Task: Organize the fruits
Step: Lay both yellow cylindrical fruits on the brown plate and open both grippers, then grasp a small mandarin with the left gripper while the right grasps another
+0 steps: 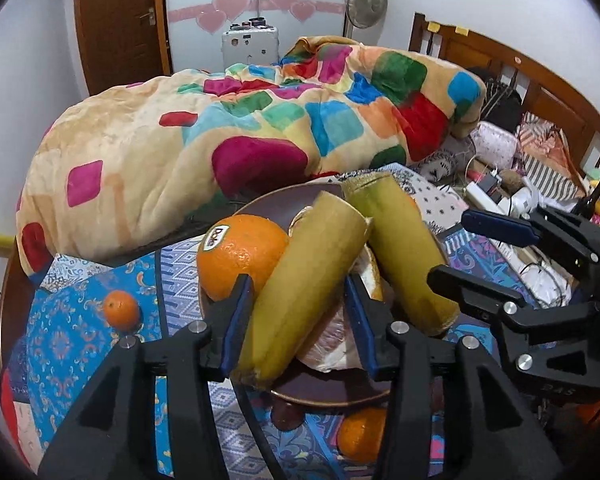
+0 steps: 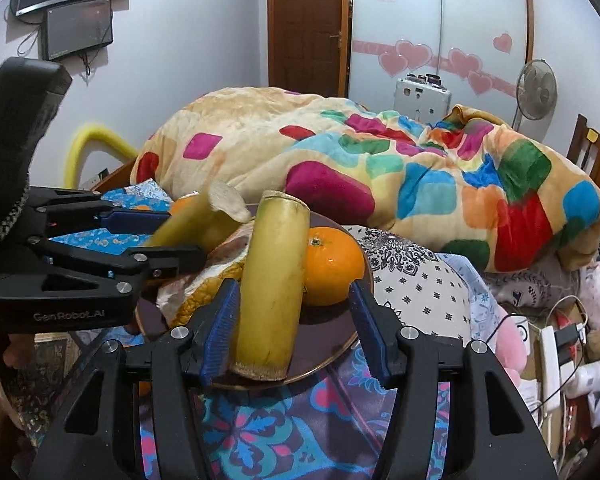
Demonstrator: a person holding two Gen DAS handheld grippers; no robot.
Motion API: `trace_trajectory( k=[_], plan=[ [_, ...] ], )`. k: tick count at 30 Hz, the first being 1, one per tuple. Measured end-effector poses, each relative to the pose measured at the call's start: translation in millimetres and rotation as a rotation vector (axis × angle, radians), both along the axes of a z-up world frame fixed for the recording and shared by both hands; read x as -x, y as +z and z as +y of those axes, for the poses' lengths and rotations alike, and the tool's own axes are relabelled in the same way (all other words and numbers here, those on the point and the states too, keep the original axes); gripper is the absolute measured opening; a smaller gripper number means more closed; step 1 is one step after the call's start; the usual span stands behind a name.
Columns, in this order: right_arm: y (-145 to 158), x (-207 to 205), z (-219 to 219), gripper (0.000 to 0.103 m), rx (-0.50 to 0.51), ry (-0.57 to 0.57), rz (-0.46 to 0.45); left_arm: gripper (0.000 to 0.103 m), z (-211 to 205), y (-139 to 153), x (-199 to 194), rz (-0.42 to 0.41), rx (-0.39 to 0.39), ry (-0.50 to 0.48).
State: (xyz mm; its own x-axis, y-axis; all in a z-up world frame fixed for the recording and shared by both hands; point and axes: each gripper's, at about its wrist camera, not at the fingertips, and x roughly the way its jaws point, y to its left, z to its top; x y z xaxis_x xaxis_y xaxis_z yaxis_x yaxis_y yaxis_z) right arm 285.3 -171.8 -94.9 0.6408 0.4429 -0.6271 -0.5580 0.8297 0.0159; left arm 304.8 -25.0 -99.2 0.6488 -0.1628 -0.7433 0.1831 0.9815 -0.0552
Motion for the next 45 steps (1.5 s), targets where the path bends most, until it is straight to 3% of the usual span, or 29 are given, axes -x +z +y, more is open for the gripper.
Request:
trace_trajectory(
  k=[3,10,18,26,35,40,45],
  plan=[
    [6.2,5.1,-2.9,0.053,-0.021,-0.002,-0.005,0.048,6.9,9.8,8.7,-0.014,0.027,0.019],
    [20.1,25.7,-6.0,0.053,-0.04,-0.001,-0.034,0.054,24.0,28.7,42.0,-0.063,0.004,0.062],
    [22.6,50.6,-2.1,0.053,-0.068,0.008,-0.033,0.055,51.8,27.5,83.7,-0.064,-0.004,0.104],
    [3.0,65.8,22.1,0.053,-0.075,0.051,0.029,0.056,76.5,7.5,120.4,-0.032,-0.005,0.137],
    [-30.3,60.9,52.1,0.052,0.016,0.104,0.103,0.056,94.9,-12.0,137.0,0.003,0.029,0.145],
    [-40.9,54.8,60.7,0.036,0.04,0.135,0.16,0.056,96.5,-18.9,135.9,0.016,0.024,0.148],
    [-41.2,56.7,57.2,0.034,0.027,0.129,0.16,0.056,98.6,-18.2,133.7,0.015,0.024,0.157]
  ],
)
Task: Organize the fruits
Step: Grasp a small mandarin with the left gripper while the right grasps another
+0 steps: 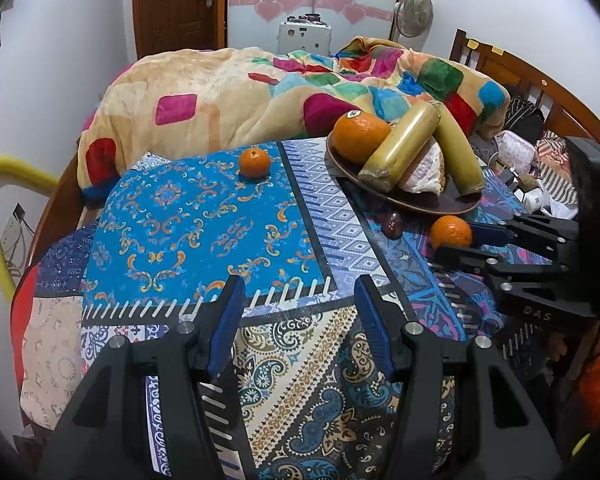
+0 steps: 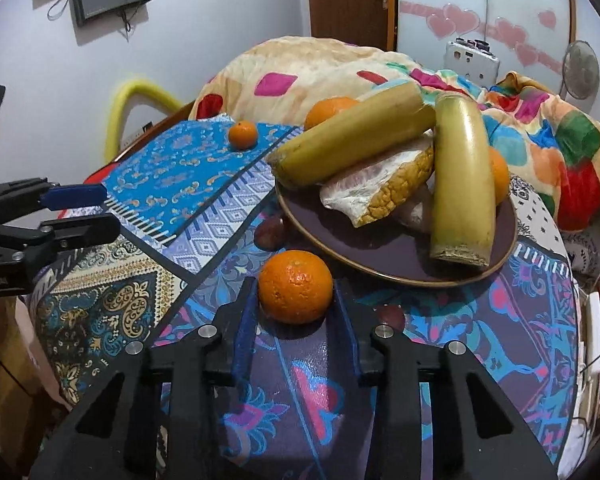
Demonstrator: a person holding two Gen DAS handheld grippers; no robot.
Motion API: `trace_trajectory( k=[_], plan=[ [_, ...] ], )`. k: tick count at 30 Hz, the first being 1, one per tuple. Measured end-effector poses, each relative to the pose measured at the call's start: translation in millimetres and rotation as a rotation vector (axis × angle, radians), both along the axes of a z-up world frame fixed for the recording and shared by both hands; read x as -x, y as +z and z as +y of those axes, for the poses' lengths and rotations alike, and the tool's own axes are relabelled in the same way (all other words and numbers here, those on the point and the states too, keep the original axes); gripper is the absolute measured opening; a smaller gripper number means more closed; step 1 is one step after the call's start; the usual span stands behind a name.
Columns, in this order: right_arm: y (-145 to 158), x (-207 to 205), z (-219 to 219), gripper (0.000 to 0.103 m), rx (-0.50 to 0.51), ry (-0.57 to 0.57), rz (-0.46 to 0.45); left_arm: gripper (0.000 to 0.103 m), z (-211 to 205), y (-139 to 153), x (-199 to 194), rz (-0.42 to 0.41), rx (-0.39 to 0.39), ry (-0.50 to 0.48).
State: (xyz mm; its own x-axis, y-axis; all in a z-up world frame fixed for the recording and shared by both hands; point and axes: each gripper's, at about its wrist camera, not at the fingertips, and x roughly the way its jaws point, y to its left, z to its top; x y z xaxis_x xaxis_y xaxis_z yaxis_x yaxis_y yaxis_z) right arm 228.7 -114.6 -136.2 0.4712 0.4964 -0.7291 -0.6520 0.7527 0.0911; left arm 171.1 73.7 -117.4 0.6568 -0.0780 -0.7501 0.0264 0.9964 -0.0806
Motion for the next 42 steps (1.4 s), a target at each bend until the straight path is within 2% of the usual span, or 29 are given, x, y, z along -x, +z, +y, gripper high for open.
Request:
trace_trajectory(
  k=[8,16,18,22,25,28,31,33,36,42],
  plan=[
    [29.1,7.5,-36.0,0.033,-0.062,-0.081,-0.077,0.056,7.7,12.7,-28.8,0.005,0.032,0.026],
    [56.6,-12.4,-80.3,0.034,-0.094,-0.198,-0.16,0.056,15.0,11.8,-85.0,0.009,-0.019,0.053],
    [57.4,-20.1,-86.6,0.034,-0.093,-0.218,-0.167,0.056,17.1,7.5,-101.8,0.015,-0.03,0.058],
    [49.8,-36.1,-97.2,0.034,-0.076,-0.243,-0.168,0.056,25.7,-12.2,-135.4,0.08,-0.017,0.075],
    [41.5,-42.2,-102.7,0.034,-0.055,-0.249,-0.165,0.056,27.5,-25.6,-155.0,0.112,-0.061,0.076],
    [29.8,-49.3,-104.6,0.034,-0.038,-0.24,-0.144,0.05,32.2,-35.7,-168.0,0.142,-0.059,0.092],
    [23.7,-51.0,-106.4,0.034,-0.036,-0.231,-0.132,0.04,34.7,-42.2,-172.3,0.147,-0.05,0.101],
    [22.3,-52.1,-106.5,0.034,-0.049,-0.22,-0.115,0.033,31.9,-41.5,-170.2,0.137,-0.076,0.098],
    [24.5,-50.2,-105.4,0.034,-0.054,-0.217,-0.123,0.032,24.8,-39.4,-163.9,0.125,-0.12,0.081],
    [31.1,-43.7,-100.1,0.034,-0.053,-0.206,-0.136,0.032,11.1,-19.6,-133.9,0.088,-0.075,0.024]
  ],
)
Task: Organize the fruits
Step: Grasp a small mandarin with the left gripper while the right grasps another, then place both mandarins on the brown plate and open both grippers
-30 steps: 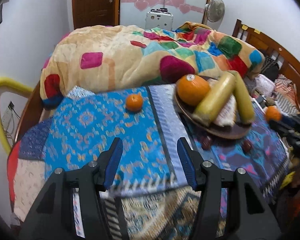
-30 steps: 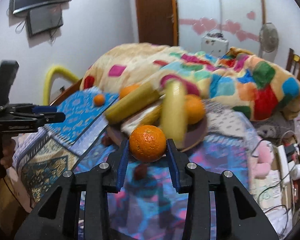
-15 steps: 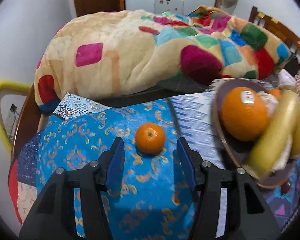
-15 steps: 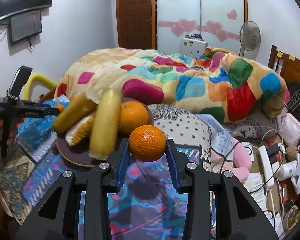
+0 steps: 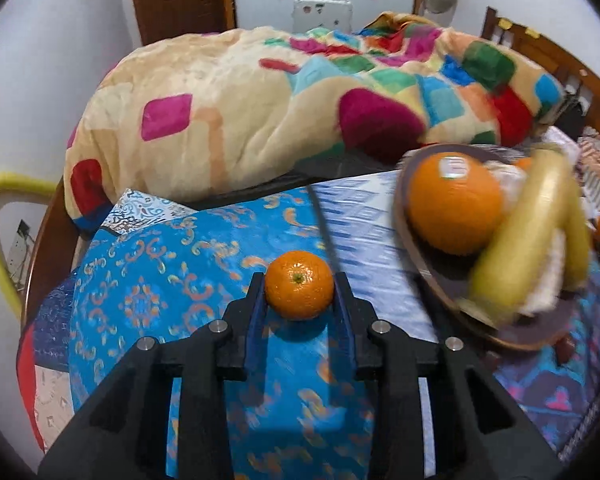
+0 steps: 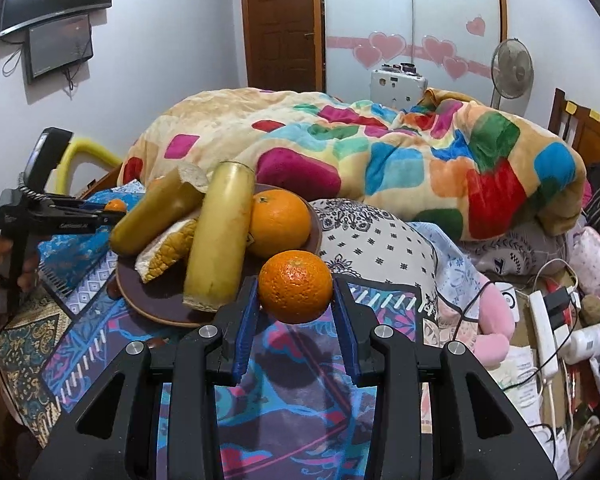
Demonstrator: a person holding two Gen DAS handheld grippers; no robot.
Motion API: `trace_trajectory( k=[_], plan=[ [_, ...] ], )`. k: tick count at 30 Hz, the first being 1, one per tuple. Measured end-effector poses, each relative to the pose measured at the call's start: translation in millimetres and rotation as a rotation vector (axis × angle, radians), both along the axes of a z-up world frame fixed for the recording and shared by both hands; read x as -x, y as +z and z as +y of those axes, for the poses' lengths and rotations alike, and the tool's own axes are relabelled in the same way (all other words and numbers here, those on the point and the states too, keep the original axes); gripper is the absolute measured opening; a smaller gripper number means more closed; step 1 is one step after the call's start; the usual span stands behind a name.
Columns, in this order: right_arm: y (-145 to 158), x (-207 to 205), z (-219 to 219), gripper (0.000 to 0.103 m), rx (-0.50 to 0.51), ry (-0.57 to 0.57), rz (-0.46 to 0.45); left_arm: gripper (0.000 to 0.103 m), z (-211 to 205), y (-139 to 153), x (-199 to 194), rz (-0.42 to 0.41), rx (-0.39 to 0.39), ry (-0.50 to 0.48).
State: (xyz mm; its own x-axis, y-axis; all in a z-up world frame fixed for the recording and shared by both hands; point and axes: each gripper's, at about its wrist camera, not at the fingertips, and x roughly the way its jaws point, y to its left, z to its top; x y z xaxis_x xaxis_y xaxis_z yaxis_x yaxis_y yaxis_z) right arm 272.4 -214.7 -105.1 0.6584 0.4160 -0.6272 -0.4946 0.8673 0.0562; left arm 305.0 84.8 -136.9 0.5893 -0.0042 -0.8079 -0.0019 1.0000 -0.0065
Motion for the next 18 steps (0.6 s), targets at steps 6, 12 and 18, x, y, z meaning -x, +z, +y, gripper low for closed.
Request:
trace_trajectory(
  k=[6,12,18],
  plan=[
    [6.7,7.1,5.0,0.034,0.003,0.011,-0.015,0.032,-26.0,33.4,34.1,-0.07,0.061,-0.079],
    [8.1,5.0,9.7,0.034,0.018,0.01,-0.014,0.032,-58.9,43.2,47.3,-0.076,0.096,-0.16],
    [9.9,1.7,9.2,0.034,0.019,-0.001,-0.012,0.032,-85.4,37.5,47.6,-0.072,0.094,-0.206]
  ],
)
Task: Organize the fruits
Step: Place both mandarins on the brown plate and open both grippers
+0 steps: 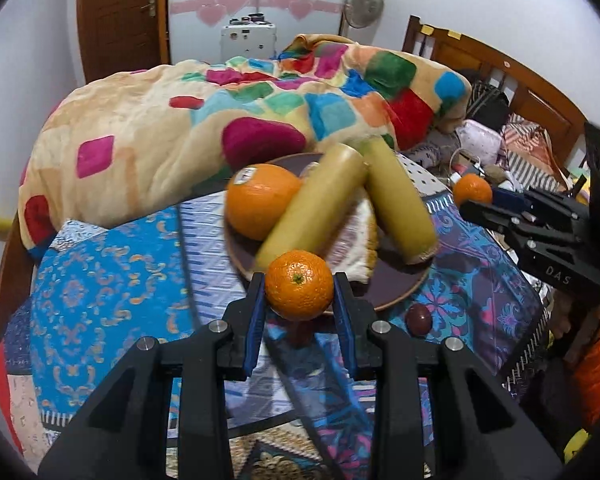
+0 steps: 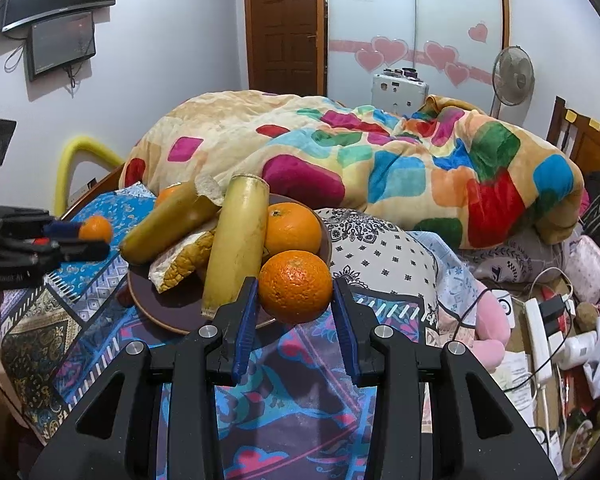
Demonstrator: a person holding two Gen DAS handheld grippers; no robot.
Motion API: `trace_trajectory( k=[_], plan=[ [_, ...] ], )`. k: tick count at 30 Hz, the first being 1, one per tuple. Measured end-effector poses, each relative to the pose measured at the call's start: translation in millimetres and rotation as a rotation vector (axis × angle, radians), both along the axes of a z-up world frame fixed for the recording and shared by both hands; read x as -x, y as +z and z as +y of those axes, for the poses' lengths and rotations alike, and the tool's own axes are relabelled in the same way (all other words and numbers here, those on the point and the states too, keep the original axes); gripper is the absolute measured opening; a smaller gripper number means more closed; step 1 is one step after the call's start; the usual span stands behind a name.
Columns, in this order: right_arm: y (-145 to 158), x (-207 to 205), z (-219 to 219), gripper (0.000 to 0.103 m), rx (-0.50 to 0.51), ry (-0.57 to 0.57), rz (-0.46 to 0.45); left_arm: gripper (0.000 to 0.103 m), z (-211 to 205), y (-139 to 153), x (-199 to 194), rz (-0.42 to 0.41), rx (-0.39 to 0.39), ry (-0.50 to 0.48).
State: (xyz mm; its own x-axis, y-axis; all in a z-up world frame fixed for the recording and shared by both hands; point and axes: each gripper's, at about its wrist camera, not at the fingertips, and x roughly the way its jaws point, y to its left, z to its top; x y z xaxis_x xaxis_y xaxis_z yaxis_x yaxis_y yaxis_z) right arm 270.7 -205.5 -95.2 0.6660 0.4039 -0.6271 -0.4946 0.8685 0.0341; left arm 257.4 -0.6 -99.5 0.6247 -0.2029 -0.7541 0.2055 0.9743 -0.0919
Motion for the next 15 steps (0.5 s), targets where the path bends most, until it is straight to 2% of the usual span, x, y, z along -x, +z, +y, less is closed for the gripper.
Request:
trace_trajectory(
  k=[8,15],
  plan=[
    [-6.3,-6.8,7.4,0.034,0.041,0.006,0.008,0.032,-26.2,-19.7,-5.4,0.009,-0.047,-0.038],
    [-26.5,-31.8,20.9,0.034,0.087,0.008,0.082,0.032,-30.5,-29.6,-14.5,0.03,-0.043,-0.049]
  ],
)
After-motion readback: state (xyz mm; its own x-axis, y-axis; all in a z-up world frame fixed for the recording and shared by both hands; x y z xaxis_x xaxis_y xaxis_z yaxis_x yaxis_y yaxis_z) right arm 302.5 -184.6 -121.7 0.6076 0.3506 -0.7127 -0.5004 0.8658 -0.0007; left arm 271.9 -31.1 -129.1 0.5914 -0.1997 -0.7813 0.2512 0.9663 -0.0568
